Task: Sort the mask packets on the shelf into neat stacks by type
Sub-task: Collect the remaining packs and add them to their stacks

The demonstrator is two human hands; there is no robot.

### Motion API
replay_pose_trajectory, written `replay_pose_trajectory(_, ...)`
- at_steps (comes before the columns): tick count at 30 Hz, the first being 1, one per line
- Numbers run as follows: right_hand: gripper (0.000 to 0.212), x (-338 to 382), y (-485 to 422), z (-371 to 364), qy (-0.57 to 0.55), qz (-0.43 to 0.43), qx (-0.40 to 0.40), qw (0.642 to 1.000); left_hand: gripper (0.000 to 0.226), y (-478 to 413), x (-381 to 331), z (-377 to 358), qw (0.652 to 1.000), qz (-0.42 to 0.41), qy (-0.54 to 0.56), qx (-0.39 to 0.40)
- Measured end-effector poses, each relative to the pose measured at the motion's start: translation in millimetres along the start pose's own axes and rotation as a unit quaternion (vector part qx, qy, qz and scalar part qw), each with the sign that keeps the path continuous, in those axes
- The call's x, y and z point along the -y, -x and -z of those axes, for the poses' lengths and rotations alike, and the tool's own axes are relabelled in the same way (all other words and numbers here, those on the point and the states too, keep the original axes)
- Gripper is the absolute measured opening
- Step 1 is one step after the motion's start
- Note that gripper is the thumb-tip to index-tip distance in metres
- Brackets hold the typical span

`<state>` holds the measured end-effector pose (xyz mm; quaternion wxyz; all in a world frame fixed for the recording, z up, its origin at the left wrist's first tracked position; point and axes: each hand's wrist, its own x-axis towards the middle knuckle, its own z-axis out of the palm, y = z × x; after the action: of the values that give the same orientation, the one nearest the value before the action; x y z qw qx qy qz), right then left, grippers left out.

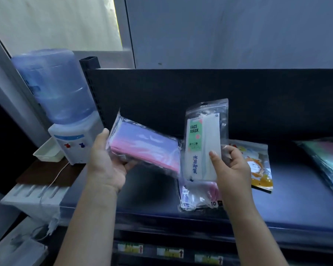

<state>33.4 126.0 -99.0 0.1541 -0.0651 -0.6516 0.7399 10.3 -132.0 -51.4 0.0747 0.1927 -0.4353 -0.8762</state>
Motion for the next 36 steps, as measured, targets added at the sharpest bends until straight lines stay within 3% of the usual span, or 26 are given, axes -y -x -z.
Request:
replay_pose_trajectory(3,0.010,-3.9,-3.4,2.7,0.006,-0.005,-0.005,1.000,0.051,4.2,10.1,0.3,0.998,-0.036,-0.040,-0.012)
replay_pose_trajectory(6,0.008,-4.6,-4.9,3.1,0.006,-0.017,-0.002,1.000,0.057,5.5,15.1,-0.3,0.996,-0.053,-0.066,0.036)
replay_pose_trajectory(9,0.015,-2.5,-6.0,5.4,-0.008,-0.039,-0.010,0.999,0.041,3.8,19.5,-0.8,0.986,-0.036,-0.126,0.099)
replay_pose_trajectory(12,0.024,0.3,-8.5,14.4,-0.017,-0.044,-0.030,0.998,0.046,1.4,25.1,-5.2,0.984,-0.043,-0.166,0.054)
replay_pose_trajectory(15,0.027,3.3,-8.9,27.2,-0.015,-0.036,-0.048,0.998,0.052,-2.5,27.8,-7.0,0.986,-0.059,-0.146,0.056)
replay_pose_trajectory(21,0.028,11.1,-11.8,65.4,-0.061,-0.014,-0.145,0.987,0.027,-5.7,34.9,-28.2,0.985,-0.084,-0.112,0.098)
replay_pose_trajectory(36,0.029,78.0,-44.2,258.0,-0.039,0.058,-0.281,0.957,0.027,54.8,168.9,-198.0,0.969,0.055,-0.175,0.168)
